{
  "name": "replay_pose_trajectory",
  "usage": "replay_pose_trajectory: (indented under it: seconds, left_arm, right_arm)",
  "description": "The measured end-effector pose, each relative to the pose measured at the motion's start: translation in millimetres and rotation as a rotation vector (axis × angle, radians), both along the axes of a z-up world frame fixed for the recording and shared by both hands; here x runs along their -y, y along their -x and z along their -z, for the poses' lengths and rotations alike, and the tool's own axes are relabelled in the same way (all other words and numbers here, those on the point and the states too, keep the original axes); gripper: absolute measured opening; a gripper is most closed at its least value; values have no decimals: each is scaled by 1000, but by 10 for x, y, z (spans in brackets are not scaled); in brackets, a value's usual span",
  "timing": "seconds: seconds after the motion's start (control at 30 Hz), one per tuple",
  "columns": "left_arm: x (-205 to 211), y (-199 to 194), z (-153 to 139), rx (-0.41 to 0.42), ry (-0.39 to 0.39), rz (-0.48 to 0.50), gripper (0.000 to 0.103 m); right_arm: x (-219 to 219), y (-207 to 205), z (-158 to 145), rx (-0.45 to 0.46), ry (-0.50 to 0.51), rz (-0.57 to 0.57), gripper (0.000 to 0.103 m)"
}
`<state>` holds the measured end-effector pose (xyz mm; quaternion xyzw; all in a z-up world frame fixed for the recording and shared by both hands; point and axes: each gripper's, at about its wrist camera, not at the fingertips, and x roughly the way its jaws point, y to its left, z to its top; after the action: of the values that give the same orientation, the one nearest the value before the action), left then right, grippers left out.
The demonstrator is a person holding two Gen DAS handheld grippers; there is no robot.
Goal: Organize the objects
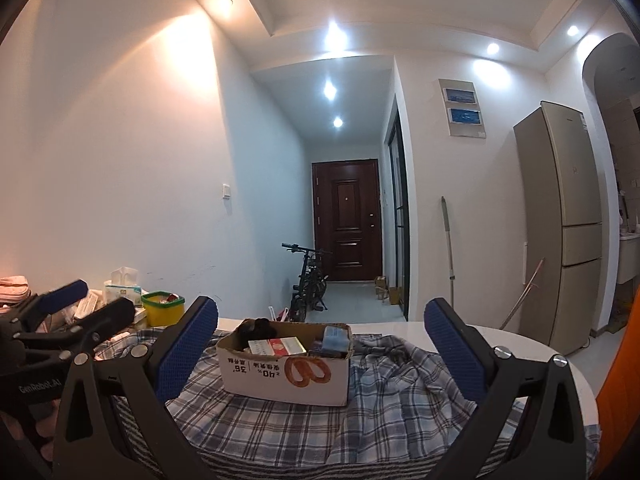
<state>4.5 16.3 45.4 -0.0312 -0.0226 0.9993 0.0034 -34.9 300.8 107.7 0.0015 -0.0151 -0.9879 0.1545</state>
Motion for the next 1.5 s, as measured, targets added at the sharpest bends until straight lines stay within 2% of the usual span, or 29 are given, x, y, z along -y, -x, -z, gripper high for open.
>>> replay_pose_trajectory:
  seconds: [0.13, 0.23, 0.33, 0.43, 0.53, 0.63, 0.7, 0.8, 1.33, 1.5]
  left_arm:
    - [107, 130, 179, 30, -74, -12, 103]
    - [136, 226, 277, 37, -46, -59, 103]
    - [82, 250, 396, 0, 28, -124, 103]
    - [29, 294, 479, 21, 51, -91, 103]
    - [84, 269, 482, 14, 27, -83, 103]
    - [242, 198, 510, 3, -62, -39, 103]
    - [268, 203, 503, 12, -86, -10, 103]
    - [229, 241, 503, 35, -69, -26, 103]
    - [110, 128, 477, -23, -11, -38, 103]
    - [217, 119, 479, -27, -53, -108, 103]
  right_arm:
    - [66, 84, 151, 2, -12, 39, 103]
    - [117, 150, 265, 0, -50, 71, 103]
    - [95, 198, 367, -11, -38, 84, 103]
    - [69, 270, 503, 0, -41, 114, 103]
    - [-12, 360, 505, 48, -6, 128, 103]
    - [-111, 322, 499, 38, 37, 120, 103]
    - [-121, 297, 500, 32, 41, 132, 103]
    - [-121, 305, 497, 41, 40, 117, 103]
    - [9, 278, 497, 29, -2, 83, 103]
    - [18, 240, 498, 13, 2, 74, 103]
